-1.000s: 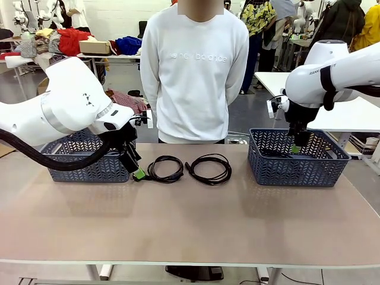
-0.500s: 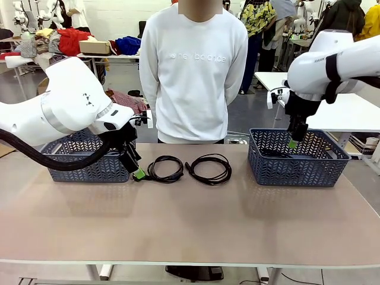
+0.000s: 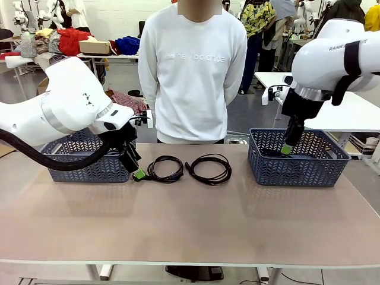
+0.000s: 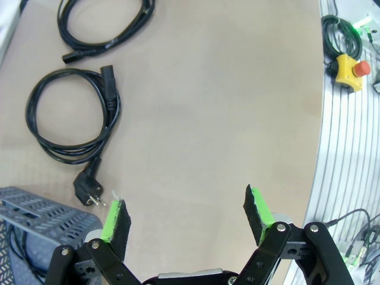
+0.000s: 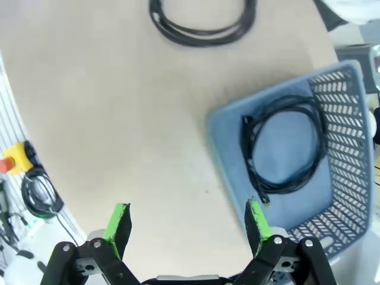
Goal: Organize the cables according to human instructions.
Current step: Pick up a bundle of cables and place it in the basket indicated by the human.
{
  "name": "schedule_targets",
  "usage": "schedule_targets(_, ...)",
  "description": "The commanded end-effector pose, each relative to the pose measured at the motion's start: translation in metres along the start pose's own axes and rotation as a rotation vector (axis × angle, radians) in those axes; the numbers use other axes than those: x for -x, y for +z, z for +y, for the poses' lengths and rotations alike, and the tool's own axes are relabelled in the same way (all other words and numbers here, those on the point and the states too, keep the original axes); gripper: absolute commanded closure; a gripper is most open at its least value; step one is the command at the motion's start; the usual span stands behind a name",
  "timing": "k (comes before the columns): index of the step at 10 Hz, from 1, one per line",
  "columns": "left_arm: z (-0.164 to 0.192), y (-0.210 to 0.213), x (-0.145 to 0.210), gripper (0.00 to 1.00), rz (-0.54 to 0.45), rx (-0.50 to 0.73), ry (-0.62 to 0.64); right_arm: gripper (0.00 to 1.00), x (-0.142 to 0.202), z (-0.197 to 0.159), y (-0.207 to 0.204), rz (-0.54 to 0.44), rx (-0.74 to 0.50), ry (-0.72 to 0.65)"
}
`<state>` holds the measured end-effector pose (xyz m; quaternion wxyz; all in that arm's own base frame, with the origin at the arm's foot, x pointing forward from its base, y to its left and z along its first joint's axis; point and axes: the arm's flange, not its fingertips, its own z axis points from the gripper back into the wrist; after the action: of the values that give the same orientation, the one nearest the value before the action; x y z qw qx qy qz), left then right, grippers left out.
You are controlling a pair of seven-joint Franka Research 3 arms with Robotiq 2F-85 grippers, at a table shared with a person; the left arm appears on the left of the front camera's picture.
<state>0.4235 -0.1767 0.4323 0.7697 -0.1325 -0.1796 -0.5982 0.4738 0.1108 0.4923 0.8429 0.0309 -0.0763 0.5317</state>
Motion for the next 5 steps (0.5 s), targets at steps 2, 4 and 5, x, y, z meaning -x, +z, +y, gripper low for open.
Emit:
schedule_targets(2, -0.001, 0.001, 0.001, 0.0, 0.001, -0.004, 0.002, 0.0, -0.003, 0.039, -0.018, -0.109, -0.005, -0.013)
schedule_targets(4, -0.001, 0.001, 0.001, 0.0, 0.001, -0.004, 0.002, 0.0, -0.008, 0.056, -0.027, -0.146, 0.001, 0.003)
schedule_targets(5, -0.001, 0.001, 0.001, 0.0, 0.001, -0.004, 0.002, 0.0, -0.011, 0.063, -0.032, -0.15, -0.008, 0.011)
